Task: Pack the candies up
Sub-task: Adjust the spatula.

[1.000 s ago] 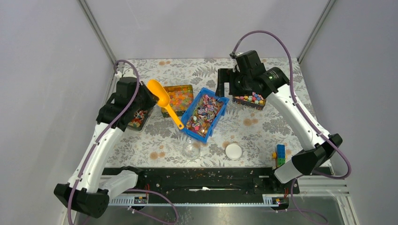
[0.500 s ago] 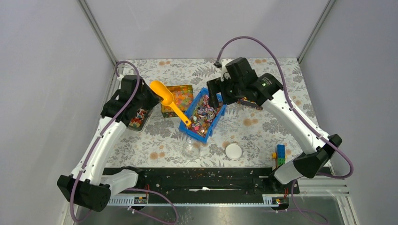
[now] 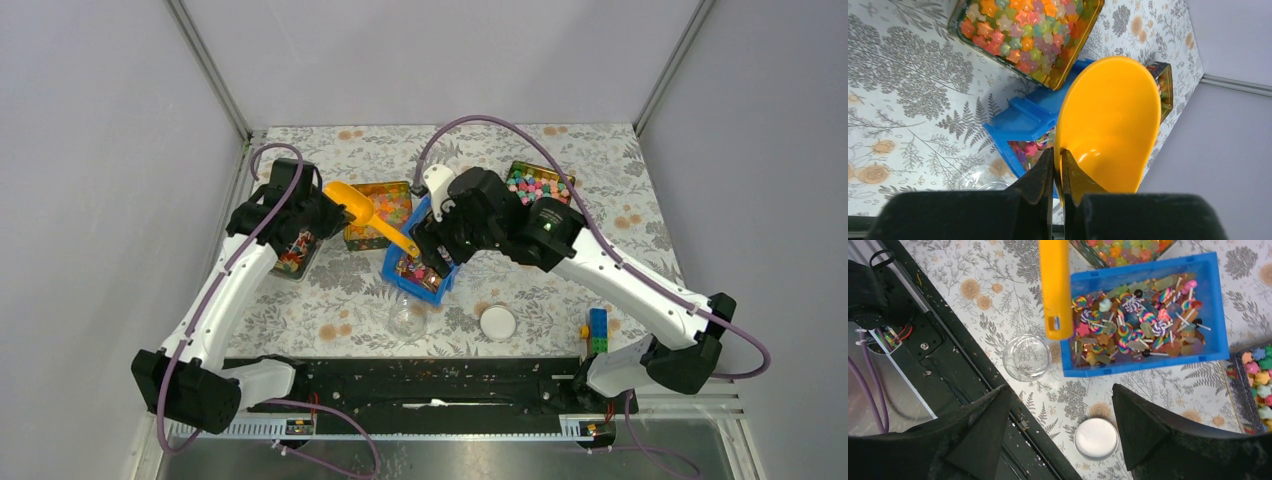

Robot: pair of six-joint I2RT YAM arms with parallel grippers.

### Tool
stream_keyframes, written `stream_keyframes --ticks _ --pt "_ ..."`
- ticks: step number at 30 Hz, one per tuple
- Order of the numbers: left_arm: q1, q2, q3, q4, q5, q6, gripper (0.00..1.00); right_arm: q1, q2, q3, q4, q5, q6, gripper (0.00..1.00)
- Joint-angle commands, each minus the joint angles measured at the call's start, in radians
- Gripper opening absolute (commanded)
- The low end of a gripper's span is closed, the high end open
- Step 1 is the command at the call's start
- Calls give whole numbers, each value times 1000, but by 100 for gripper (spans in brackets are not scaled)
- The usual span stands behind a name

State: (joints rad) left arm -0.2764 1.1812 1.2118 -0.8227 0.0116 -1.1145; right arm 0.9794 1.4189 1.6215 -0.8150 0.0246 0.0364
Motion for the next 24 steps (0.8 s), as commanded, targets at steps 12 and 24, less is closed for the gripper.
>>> stream_keyframes --ticks 12,24 --pt "5 -18 -7 49 157 -155 0 90 115 21 144 81 -135 69" --pt "3 -61 -64 85 200 -191 0 111 181 61 116 245 -142 50"
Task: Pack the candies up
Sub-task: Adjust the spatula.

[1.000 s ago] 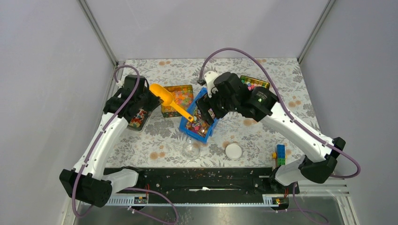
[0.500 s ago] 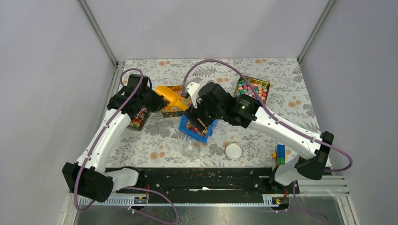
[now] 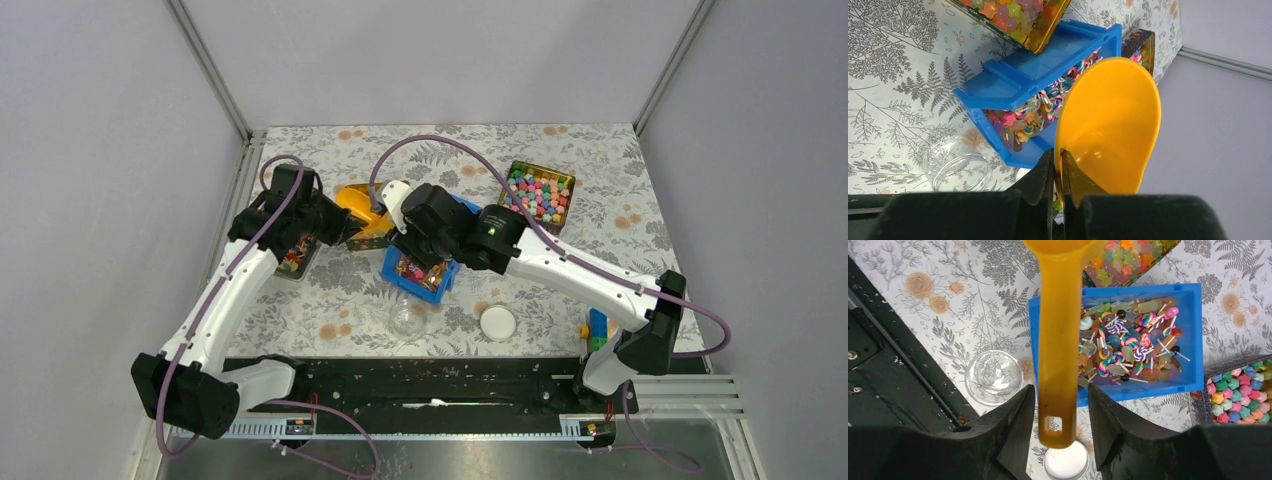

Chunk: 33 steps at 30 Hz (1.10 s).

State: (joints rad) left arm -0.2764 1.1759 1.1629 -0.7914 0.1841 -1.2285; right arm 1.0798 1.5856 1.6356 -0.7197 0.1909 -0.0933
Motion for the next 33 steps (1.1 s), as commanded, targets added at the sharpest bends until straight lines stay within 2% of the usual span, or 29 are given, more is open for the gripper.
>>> stream_keyframes --ticks 1,4,6,8,10,11,12,13,14,15,16,17,19,21,28,33 --pt "3 -63 -22 58 28 -81 0 12 17 48 22 79 -14 49" --pt "4 -73 -35 68 39 -88 0 13 28 55 22 86 -22 46" --pt "3 -77 -37 73 56 -88 0 13 31 56 21 89 -26 41" --pt "5 -80 -41 76 65 -81 0 13 36 54 22 86 -23 27" --pt "4 -87 -52 77 67 -72 0 12 36 55 18 74 -13 7" --pt "4 -91 -59 77 66 -68 0 12 31 53 16 71 -5 0" --pt "4 -99 -66 78 70 -65 1 12 23 49 18 64 2 0" --pt "6 -105 -71 90 86 -45 16 12 13 44 21 58 7 0" --pt "6 -110 -76 111 105 -4 44 13 0 31 31 45 9 0" --pt "7 -117 -77 123 122 16 61 13 -15 18 43 37 16 0" --pt "7 -123 -77 122 124 27 73 13 -38 2 58 29 22 0" --pt "7 -133 -79 118 117 33 81 13 -54 -16 77 27 29 0" --pt "6 -157 -88 111 95 41 92 13 -74 -35 89 37 55 0" --pt "7 -181 -97 112 79 54 95 13 -89 -47 88 41 67 0" --pt "7 -239 -115 107 60 190 95 7 -122 -69 54 53 155 0" --pt "6 -267 -112 101 51 299 94 -56 -131 -40 -22 -98 240 0"
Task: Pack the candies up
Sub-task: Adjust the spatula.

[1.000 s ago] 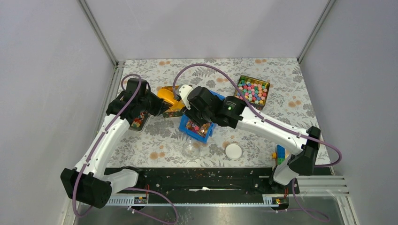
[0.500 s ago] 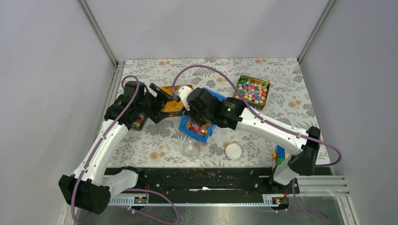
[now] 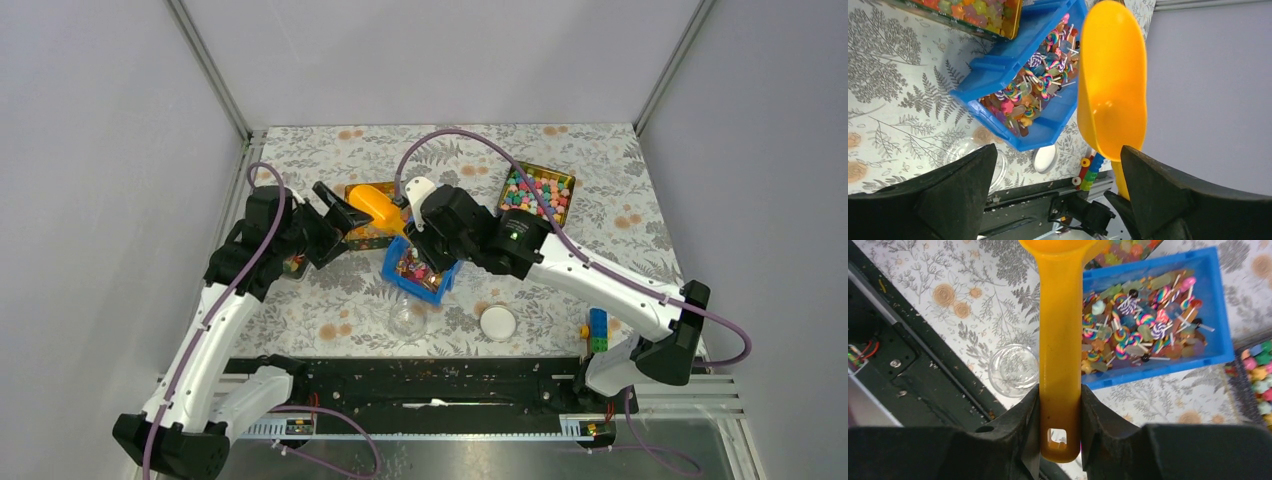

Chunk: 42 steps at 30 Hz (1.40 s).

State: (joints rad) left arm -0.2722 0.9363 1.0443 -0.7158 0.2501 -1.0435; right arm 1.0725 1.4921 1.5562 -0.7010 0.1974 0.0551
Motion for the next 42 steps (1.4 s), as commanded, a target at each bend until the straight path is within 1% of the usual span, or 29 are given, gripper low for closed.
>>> stream_keyframes --ticks 1,3,6,9,13,15,19,23,26,31,42 --pt "3 -21 14 24 -1 139 94 -62 -43 37 -48 -141 107 0" --pt "2 6 24 22 26 163 93 -80 -56 27 -58 -180 111 0" --pt "1 54 43 25 67 178 93 -84 -76 20 -95 -169 104 0" --pt "1 97 59 37 82 189 92 -96 -103 -16 -98 -189 109 0" --pt "-1 149 91 45 92 199 91 -153 -101 -21 -141 -317 162 0" --pt "-2 160 94 74 113 195 91 -170 -101 -22 -157 -342 176 0" --pt "-11 148 89 161 150 182 90 -175 -115 -39 -176 -299 183 0" --pt "-15 128 76 228 158 178 90 -175 -96 -17 -225 -271 140 0" --pt "-17 147 67 228 153 180 90 -175 -105 -13 -227 -276 117 0" --pt "-34 205 52 202 145 177 85 -175 -118 2 -226 -269 116 0" --pt "-122 281 27 171 107 185 81 -177 -117 61 -237 -245 135 0"
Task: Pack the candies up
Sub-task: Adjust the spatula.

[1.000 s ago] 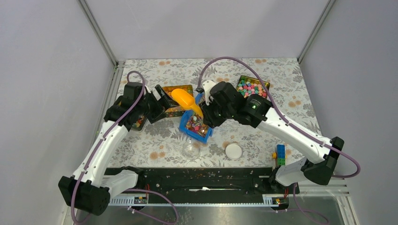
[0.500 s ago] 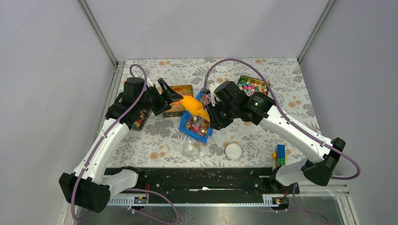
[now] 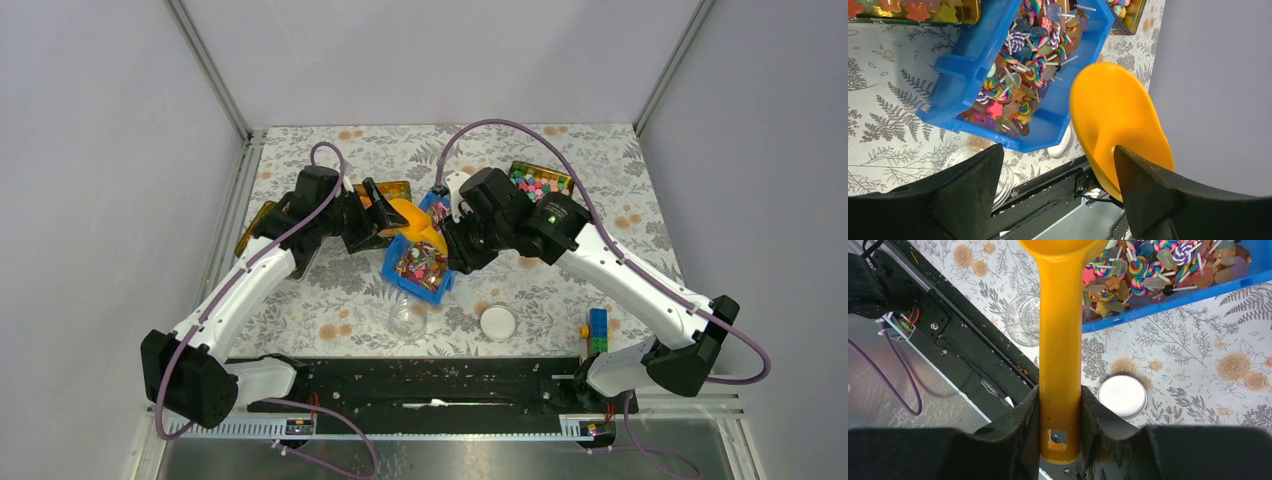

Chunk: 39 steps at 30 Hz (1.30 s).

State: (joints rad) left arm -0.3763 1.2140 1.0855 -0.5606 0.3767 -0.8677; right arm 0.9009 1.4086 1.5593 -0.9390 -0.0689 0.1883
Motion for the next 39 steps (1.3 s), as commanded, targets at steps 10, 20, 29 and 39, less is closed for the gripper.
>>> stream_keyframes --ticks 10,20,29,39 --pt "-44 11 -32 -6 -41 39 79 -17 -47 74 2 55 20 0" --pt "-44 32 -21 -61 -66 102 80 -36 -95 27 28 64 42 0" --pt "-40 20 10 -74 -83 172 82 -52 -120 -74 23 121 44 0" --pt "10 152 34 -111 -112 307 81 -153 -253 -213 -11 149 57 0"
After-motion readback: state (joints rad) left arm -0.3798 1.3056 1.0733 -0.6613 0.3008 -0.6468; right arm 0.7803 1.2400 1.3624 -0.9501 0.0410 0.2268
